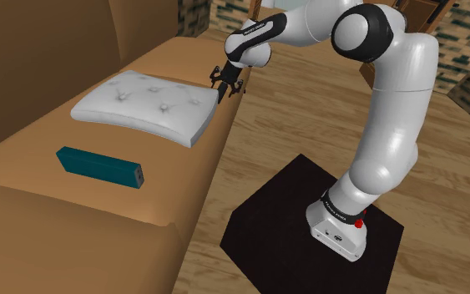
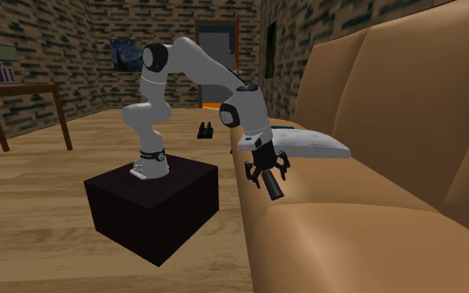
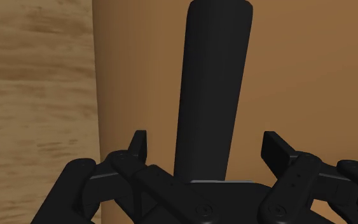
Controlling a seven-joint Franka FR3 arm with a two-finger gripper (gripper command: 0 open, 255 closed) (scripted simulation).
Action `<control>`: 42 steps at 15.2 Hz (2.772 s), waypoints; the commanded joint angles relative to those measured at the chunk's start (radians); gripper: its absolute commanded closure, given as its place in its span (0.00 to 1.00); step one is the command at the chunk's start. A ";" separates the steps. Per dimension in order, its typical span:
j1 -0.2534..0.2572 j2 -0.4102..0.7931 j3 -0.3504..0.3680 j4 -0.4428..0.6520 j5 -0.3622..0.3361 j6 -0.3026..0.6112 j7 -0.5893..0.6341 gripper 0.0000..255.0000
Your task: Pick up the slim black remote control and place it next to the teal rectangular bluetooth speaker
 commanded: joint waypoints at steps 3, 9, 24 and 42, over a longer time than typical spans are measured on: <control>0.001 0.000 0.000 0.001 0.000 0.000 0.001 1.00; -0.001 -0.008 0.000 -0.008 0.000 0.000 -0.002 1.00; 0.008 -0.096 -0.018 0.054 -0.038 -0.146 0.048 1.00; 0.037 -0.215 -0.020 0.097 -0.082 -0.297 0.130 1.00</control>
